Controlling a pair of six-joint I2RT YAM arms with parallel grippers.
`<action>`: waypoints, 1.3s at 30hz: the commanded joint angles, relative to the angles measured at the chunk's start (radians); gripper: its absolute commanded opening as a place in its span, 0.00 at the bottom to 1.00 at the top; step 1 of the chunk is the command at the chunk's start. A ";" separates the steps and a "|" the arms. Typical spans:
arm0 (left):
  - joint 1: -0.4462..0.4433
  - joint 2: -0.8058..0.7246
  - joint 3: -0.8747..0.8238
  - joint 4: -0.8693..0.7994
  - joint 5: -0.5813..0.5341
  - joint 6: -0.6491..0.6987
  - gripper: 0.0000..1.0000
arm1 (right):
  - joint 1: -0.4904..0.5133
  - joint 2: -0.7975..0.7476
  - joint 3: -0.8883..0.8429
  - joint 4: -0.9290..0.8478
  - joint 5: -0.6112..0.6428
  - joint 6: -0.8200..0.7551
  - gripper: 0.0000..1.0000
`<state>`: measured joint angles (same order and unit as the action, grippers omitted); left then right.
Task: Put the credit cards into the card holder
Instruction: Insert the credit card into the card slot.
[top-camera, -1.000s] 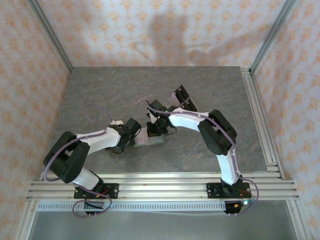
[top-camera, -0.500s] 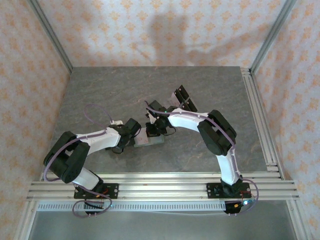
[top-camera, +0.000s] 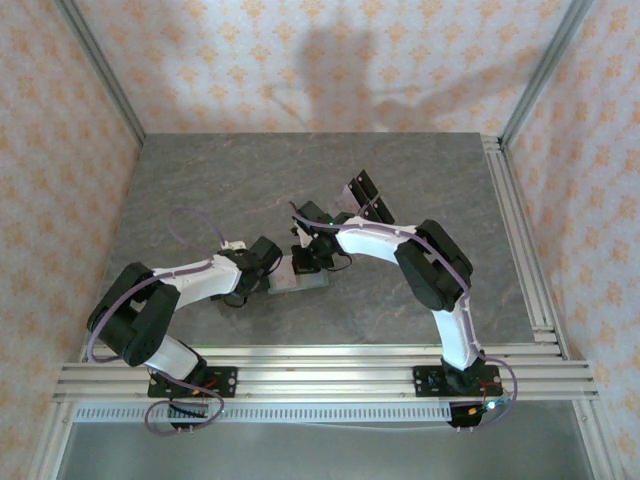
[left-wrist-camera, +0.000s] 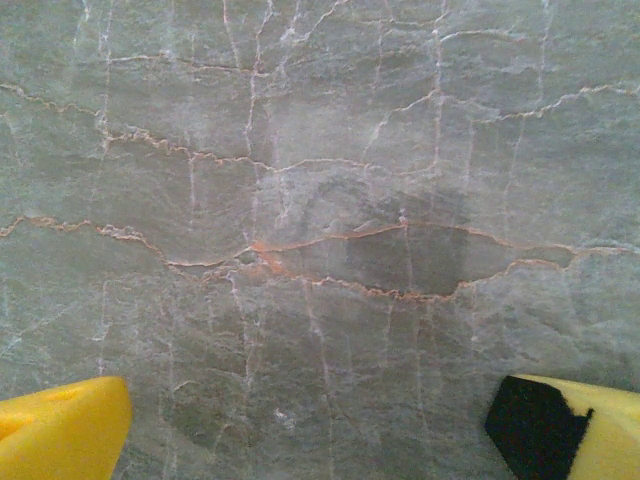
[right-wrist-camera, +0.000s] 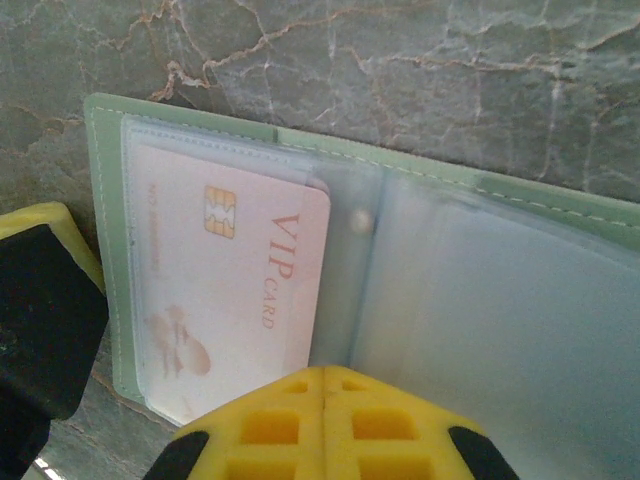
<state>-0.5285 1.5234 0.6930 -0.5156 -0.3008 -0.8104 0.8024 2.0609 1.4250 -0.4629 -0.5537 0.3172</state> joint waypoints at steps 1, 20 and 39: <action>-0.010 0.076 -0.031 0.100 0.066 0.017 1.00 | 0.004 0.024 -0.012 0.014 -0.008 0.012 0.00; -0.011 0.092 -0.034 0.117 0.075 0.016 1.00 | 0.015 0.052 0.008 0.079 -0.090 0.070 0.00; -0.011 -0.016 -0.004 0.034 0.051 0.020 1.00 | -0.072 -0.170 -0.016 -0.026 0.022 0.020 0.32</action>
<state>-0.5301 1.5005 0.6930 -0.5289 -0.3038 -0.8089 0.7544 1.9705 1.4231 -0.4450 -0.5858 0.3607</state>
